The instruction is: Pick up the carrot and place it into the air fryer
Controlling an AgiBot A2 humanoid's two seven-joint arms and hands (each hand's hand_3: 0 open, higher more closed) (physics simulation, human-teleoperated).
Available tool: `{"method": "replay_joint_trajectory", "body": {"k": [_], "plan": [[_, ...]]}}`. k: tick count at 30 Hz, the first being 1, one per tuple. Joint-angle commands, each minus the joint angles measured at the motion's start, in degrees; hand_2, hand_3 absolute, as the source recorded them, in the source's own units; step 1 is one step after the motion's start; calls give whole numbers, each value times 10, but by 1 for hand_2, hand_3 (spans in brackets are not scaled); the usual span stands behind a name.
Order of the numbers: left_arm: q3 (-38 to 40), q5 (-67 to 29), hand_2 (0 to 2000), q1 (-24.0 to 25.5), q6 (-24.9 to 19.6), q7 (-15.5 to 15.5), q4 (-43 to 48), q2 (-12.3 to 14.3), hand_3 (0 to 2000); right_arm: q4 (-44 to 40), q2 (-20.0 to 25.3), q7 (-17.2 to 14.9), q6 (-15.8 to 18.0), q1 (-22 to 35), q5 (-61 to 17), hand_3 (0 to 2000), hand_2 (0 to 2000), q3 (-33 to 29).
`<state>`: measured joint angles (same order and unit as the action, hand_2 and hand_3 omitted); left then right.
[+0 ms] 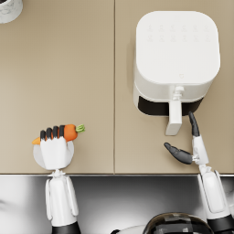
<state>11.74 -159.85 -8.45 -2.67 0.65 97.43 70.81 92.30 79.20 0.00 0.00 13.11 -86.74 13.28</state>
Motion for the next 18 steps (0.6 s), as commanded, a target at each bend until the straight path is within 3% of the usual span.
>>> {"method": "replay_joint_trajectory", "body": {"k": [1,12,15,18], "plan": [[-12,25,2000,-34,4,-1,78,-18,2000,-38,7,0,0,15,0,0,0,5],[-43,300,2000,-57,9,-3,147,-20,2000,-186,37,0,0,60,0,0,0,41],[-62,341,2000,-65,9,-4,156,-19,2000,-207,46,0,0,74,0,0,0,59],[-80,355,2000,-69,10,-4,155,-17,2000,-196,49,0,-25,80,-1,0,0,72]]}}
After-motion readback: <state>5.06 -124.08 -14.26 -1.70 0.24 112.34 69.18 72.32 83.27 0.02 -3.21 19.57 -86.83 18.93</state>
